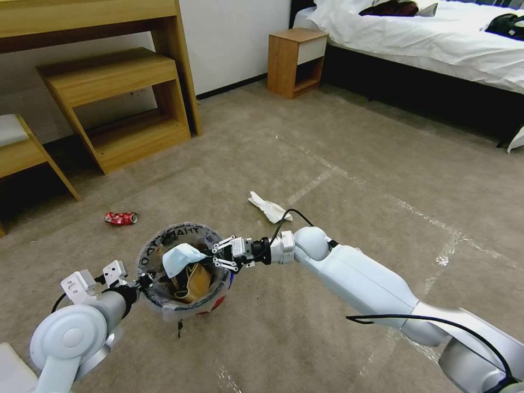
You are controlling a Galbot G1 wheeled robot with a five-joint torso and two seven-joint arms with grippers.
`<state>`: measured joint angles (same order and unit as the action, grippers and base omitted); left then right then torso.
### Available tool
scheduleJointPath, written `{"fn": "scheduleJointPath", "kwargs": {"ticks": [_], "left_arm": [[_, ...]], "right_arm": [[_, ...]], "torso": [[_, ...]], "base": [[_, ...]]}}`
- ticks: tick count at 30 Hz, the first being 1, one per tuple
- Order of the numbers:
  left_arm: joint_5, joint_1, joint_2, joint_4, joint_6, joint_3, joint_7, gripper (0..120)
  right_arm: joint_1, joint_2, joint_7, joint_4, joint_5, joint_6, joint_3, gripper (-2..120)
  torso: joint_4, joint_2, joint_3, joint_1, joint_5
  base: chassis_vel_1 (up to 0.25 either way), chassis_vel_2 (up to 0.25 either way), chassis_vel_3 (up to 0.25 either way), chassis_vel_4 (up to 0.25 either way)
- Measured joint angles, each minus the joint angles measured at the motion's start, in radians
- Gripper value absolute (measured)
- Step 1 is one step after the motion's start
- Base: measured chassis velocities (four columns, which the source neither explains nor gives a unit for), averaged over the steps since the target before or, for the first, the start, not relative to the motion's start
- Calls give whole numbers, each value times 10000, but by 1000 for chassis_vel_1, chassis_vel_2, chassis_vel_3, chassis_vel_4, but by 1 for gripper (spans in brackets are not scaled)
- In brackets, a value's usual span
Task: Pick up the trash bin and place the garbage on the floor into it.
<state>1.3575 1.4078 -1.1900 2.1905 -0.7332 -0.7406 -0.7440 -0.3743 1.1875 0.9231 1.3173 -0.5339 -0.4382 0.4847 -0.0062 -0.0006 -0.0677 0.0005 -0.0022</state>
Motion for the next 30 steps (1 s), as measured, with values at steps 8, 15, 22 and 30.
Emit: {"fn": "scheduleJointPath", "kwargs": {"ticks": [8, 15, 22, 30], "left_arm": [[0, 1, -18, 33, -5, 2, 3, 0], [1, 39, -18, 62, -6, -1, 8, 0], [-5, 52, -25, 68, -8, -1, 15, 0], [-6, 31, -27, 68, -9, 7, 15, 0]], "right_arm": [[56, 144, -1, -127, 86, -4, -19, 51], [129, 218, 2, -270, 118, -14, -18, 80], [126, 268, 20, -443, 151, -93, -21, 99], [148, 246, 32, -488, 164, -144, -38, 100]], "torso": [[0, 0, 0, 0, 0], [0, 1, -1, 0, 0], [0, 0, -1, 0, 0], [0, 0, 0, 0, 0]], "base": [[0, 0, 0, 0], [0, 0, 0, 0], [0, 0, 0, 0], [0, 0, 0, 0]]}}
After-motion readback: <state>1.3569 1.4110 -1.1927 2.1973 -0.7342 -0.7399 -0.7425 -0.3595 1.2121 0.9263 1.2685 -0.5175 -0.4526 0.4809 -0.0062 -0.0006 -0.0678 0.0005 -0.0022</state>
